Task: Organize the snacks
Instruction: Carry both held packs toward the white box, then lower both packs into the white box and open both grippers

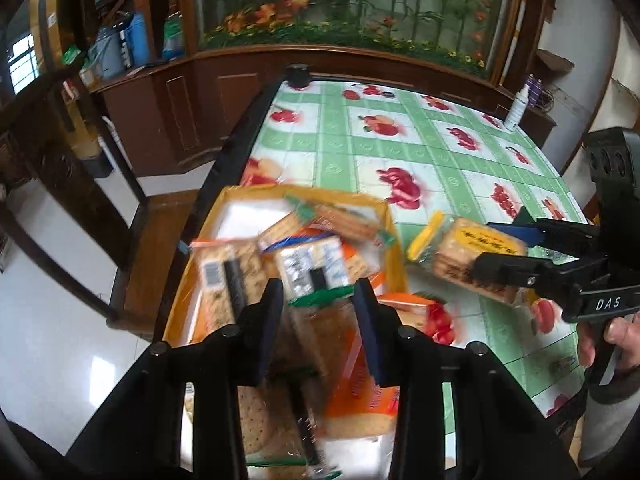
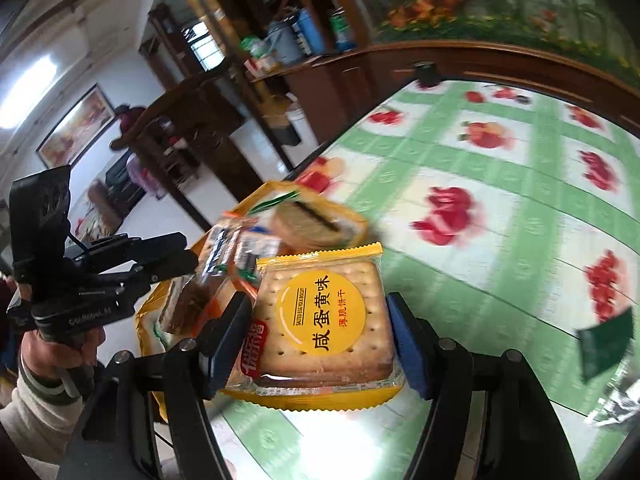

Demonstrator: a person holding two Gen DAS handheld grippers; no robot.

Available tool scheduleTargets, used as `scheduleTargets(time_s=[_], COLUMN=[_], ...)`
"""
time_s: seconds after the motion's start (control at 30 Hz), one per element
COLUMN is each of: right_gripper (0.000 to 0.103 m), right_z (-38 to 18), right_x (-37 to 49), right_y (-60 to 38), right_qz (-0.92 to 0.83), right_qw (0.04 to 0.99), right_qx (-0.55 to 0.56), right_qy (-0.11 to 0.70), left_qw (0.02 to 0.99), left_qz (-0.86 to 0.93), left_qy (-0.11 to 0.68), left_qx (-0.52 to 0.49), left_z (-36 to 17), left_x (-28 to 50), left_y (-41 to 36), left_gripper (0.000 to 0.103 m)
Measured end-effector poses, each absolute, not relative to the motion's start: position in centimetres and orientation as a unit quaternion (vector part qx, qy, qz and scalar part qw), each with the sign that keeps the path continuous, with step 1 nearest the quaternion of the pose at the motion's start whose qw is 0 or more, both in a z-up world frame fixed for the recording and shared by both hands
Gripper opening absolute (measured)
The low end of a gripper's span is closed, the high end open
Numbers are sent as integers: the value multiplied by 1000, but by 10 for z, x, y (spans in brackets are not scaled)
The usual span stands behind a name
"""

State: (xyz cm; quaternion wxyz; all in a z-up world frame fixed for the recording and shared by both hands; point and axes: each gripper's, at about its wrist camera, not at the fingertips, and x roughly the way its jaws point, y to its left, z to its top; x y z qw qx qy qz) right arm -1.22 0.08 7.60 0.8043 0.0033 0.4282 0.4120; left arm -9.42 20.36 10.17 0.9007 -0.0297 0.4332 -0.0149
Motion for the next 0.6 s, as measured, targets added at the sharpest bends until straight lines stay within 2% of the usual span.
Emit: scheduleTargets(time_s=[0.33, 0.4, 0.43, 0.6], right_gripper=[68, 68, 68, 68], right_z=[69, 65, 64, 61], right_x=[-13, -10, -10, -13], right_y=[68, 77, 82, 103], right_qz=[434, 439, 439, 446], right_qw=[791, 785, 785, 780], right_qx=[-12, -6, -8, -14], right_qy=[430, 437, 437, 438], left_qw=[892, 892, 893, 893], left_qz=[10, 18, 20, 38], left_qy=[451, 449, 448, 447], left_qx=[-42, -39, -38, -39], left_z=[73, 70, 69, 63], left_x=[-110, -111, -110, -108], left_y=[220, 221, 221, 226], left_gripper=[42, 59, 63, 71])
